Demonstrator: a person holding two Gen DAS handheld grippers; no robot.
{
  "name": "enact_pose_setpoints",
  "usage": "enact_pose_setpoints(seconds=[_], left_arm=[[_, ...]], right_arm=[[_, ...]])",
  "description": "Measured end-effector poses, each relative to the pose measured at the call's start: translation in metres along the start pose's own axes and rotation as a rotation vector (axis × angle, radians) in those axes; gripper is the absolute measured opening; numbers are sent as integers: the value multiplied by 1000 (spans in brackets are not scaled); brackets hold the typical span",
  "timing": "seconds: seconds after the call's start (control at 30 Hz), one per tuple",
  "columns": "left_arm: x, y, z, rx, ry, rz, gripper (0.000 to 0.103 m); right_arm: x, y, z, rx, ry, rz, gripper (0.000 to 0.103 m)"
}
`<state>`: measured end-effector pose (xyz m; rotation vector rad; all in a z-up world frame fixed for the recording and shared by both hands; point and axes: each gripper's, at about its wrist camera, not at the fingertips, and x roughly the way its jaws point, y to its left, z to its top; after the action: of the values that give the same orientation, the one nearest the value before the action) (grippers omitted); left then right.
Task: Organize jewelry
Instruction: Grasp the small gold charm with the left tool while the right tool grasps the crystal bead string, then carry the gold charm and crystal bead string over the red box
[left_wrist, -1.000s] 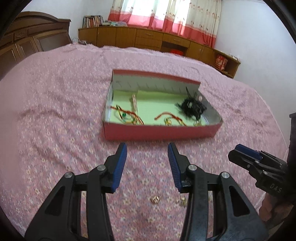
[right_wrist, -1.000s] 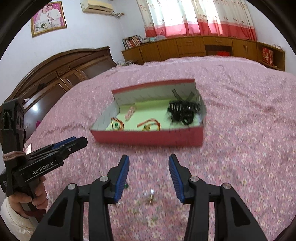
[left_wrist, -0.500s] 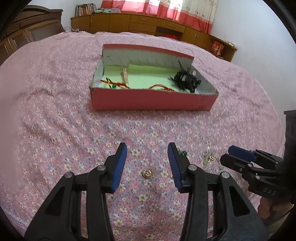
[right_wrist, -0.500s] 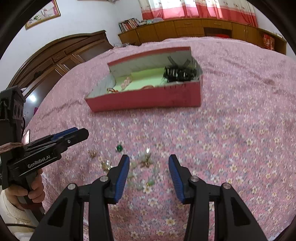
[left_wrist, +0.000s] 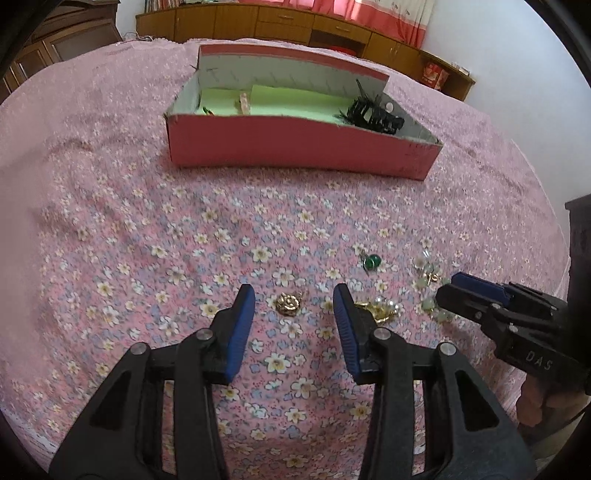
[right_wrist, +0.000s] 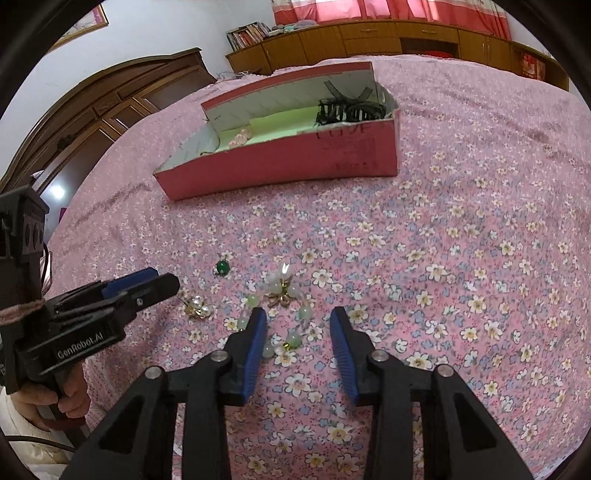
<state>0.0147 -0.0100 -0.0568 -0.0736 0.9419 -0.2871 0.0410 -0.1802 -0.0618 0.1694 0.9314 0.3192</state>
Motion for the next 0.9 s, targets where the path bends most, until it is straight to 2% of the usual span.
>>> enact_pose_setpoints(seconds=[0.27, 0.33, 0.43, 0.63, 0.9], left_arm=[[8, -4, -4, 16, 14, 12, 12], [9, -4, -4, 12, 15, 13, 7], [9, -3, -5, 7, 15, 9, 7], [5, -2, -4, 5, 6, 10, 7], [-13, -3, 4, 5, -48, 11, 7]], right_arm=[[10, 2, -2, -11, 15, 0, 30], [13, 3, -2, -14, 15, -2, 23], [16, 3, -1, -11, 16, -9, 12], [11, 3, -1, -15, -2, 1, 9], [-11, 11, 1, -49, -83, 13, 9]])
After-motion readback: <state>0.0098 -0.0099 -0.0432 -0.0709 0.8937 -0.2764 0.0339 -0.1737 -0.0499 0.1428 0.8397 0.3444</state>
